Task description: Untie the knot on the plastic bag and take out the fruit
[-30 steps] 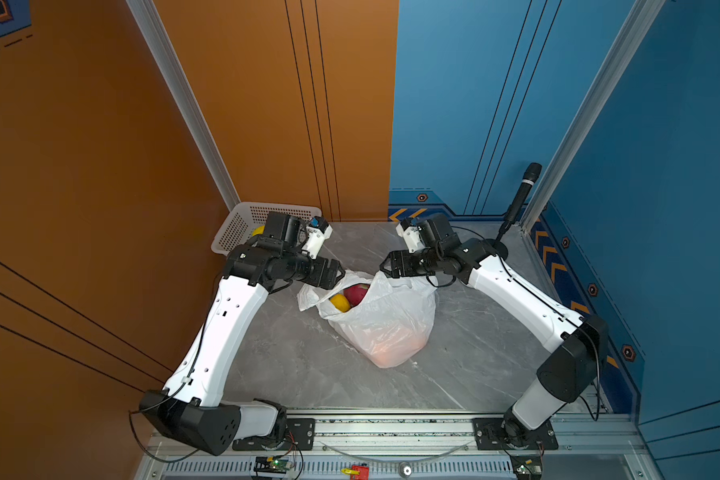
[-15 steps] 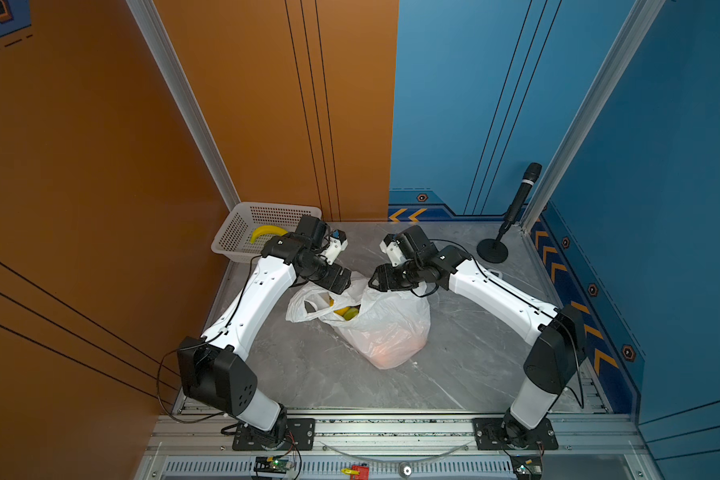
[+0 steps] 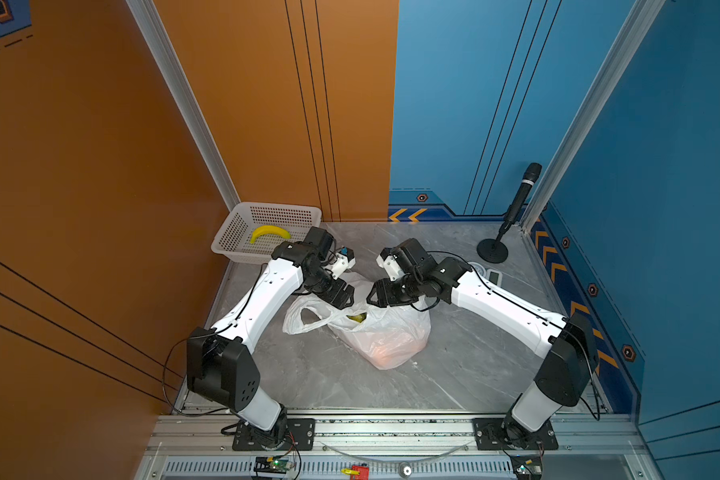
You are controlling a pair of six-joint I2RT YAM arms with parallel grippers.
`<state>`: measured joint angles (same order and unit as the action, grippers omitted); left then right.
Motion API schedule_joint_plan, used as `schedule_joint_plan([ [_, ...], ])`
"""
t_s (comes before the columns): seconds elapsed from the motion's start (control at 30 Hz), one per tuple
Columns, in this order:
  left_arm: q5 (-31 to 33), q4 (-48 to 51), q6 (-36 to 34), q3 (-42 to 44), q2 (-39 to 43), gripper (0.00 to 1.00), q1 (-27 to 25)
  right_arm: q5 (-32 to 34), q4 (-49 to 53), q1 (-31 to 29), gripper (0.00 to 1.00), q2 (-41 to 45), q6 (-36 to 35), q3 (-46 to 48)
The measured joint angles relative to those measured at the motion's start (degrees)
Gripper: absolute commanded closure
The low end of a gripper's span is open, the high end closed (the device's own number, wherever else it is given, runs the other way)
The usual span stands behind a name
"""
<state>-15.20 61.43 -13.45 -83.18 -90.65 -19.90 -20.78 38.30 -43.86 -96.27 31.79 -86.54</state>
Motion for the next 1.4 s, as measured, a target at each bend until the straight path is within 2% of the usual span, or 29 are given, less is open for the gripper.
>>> schedule_joint_plan([
  [0.07,0.1,1.4,-1.1,0.0,-1.2,0.31,-0.6,-0.1,0.0,0.0,0.62,0.0,0.2,0.0],
  [0.17,0.7,2.8,-2.1,-0.1,-2.7,0.59,-1.3,0.0,0.1,-0.1,0.73,0.0,0.1,0.2],
  [0.3,1.6,3.7,-1.6,-2.0,-4.2,0.86,-1.6,-0.1,0.1,-0.5,0.84,0.3,-0.6,1.5],
  [0.43,1.3,3.5,0.8,-6.3,-5.0,1.00,-1.7,-0.3,0.3,-1.4,0.92,2.3,-1.9,5.2],
  [0.63,1.2,0.0,7.3,-13.0,-6.7,1.00,-2.2,0.0,1.4,-3.2,0.93,9.4,-3.5,14.1],
  [0.8,2.8,-4.5,12.1,-16.0,-10.2,1.00,-2.2,1.7,1.6,-8.1,0.91,15.1,-3.7,24.8],
  [0.97,3.7,-7.1,14.6,-16.0,-12.3,1.00,-2.2,4.7,0.8,-12.4,0.91,15.1,-2.8,33.6],
  [1.1,3.7,-8.4,16.2,-16.0,-13.4,0.96,-2.1,7.6,0.6,-15.9,0.89,12.9,-2.1,36.0],
  [1.2,3.6,-9.4,17.2,-15.9,-13.5,0.85,-2.1,9.8,0.7,-18.1,0.75,11.9,-1.1,36.0],
  [1.27,3.6,-10.4,18.3,-15.5,-13.3,0.74,-2.2,11.6,0.8,-18.7,0.61,12.6,-0.2,35.9],
  [1.4,3.7,-11.1,19.4,-13.6,-11.4,0.60,-2.2,16.2,3.0,-18.8,0.46,17.1,1.7,34.4],
])
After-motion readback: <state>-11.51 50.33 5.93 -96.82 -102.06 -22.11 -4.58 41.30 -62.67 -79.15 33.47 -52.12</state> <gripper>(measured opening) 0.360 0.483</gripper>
